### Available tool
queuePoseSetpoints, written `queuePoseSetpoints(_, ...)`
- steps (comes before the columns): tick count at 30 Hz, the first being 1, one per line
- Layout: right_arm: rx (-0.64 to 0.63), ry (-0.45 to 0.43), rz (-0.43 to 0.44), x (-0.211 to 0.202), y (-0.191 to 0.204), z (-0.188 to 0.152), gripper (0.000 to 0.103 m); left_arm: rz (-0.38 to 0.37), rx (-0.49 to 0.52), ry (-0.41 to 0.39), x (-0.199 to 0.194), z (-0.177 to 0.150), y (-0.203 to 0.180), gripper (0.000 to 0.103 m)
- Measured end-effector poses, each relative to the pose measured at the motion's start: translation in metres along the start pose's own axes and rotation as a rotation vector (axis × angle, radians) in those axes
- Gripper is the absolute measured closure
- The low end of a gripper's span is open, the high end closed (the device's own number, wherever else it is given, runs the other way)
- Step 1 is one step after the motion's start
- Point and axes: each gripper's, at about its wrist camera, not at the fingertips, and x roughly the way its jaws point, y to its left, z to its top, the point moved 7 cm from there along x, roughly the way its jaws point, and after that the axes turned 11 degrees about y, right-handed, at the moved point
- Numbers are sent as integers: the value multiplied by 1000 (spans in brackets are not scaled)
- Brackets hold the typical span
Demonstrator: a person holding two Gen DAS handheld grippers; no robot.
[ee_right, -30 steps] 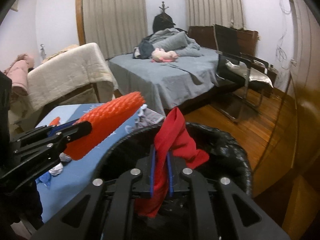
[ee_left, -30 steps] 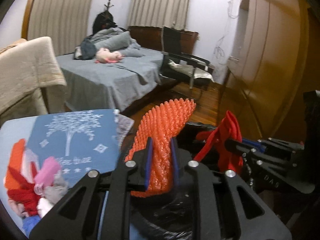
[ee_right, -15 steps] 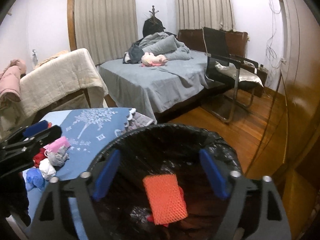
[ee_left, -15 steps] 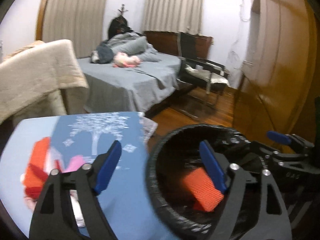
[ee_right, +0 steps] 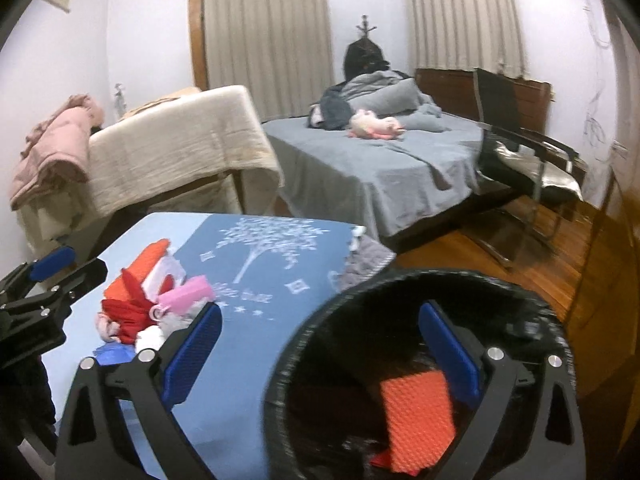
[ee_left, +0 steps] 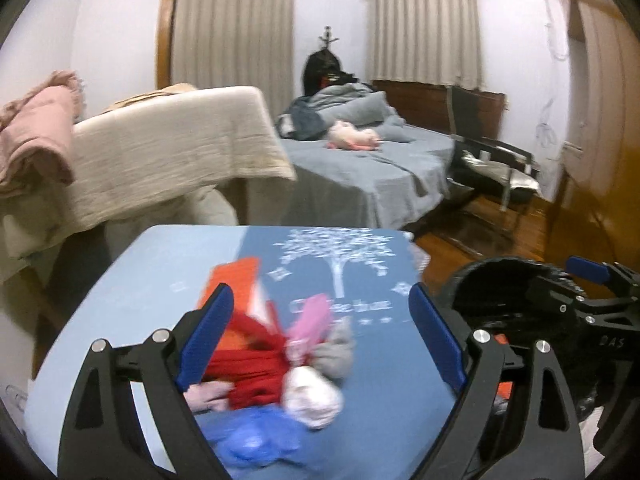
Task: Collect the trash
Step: 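Move the left gripper back to the pile and grasp the pink cloth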
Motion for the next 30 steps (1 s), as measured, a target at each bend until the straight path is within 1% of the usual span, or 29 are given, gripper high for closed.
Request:
queuePoseSetpoints(11,-74,38,60,40,61,-2,6,124,-86,30,7,-20,78,16)
queuePoseSetpoints(16,-105,57,90,55,88,-11,7,150,-101,55,9,-38,98,17)
queuePoseSetpoints(24,-172,120,142,80,127,-39,19,173,-130,109,14,-68,113,19)
queuePoseSetpoints(30,-196,173,197,93,149,-55,30,173,-150,131,19,-78,120,21)
